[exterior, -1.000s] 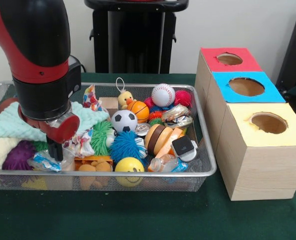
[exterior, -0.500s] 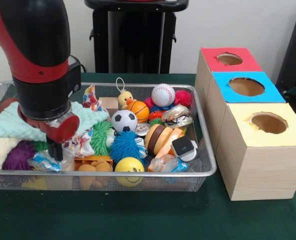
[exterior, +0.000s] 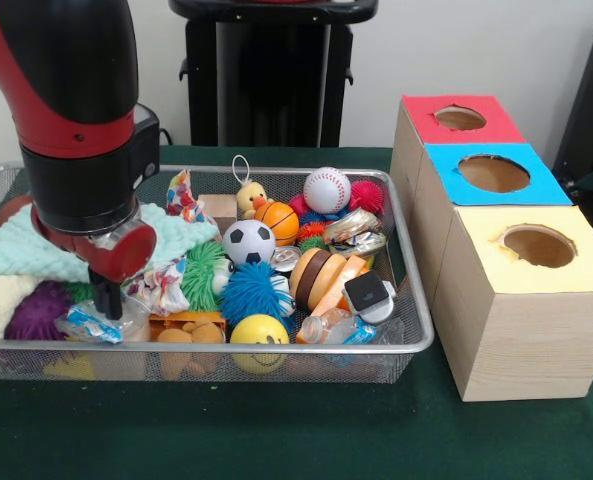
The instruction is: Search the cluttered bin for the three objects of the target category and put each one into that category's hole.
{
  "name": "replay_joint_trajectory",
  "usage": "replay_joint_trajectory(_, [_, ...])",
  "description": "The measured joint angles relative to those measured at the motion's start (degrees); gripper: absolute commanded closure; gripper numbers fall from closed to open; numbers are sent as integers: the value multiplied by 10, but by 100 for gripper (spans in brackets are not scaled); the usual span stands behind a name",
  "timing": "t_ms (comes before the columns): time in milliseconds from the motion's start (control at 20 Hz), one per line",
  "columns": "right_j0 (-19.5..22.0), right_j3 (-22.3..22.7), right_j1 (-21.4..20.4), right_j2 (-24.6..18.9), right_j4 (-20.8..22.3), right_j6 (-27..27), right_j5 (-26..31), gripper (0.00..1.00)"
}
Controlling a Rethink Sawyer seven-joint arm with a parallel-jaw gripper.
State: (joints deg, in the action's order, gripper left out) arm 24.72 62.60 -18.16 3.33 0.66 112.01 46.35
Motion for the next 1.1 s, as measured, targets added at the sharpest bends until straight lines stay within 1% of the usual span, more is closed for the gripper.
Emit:
replay_joint_trajectory(200, [0, 0, -2, 0, 0, 0, 0, 100])
replay_joint_trajectory(250, [0, 0, -2, 0, 0, 0, 0, 0])
replay_joint_trajectory(1100, [0, 0, -2, 13, 4, 0, 0, 0])
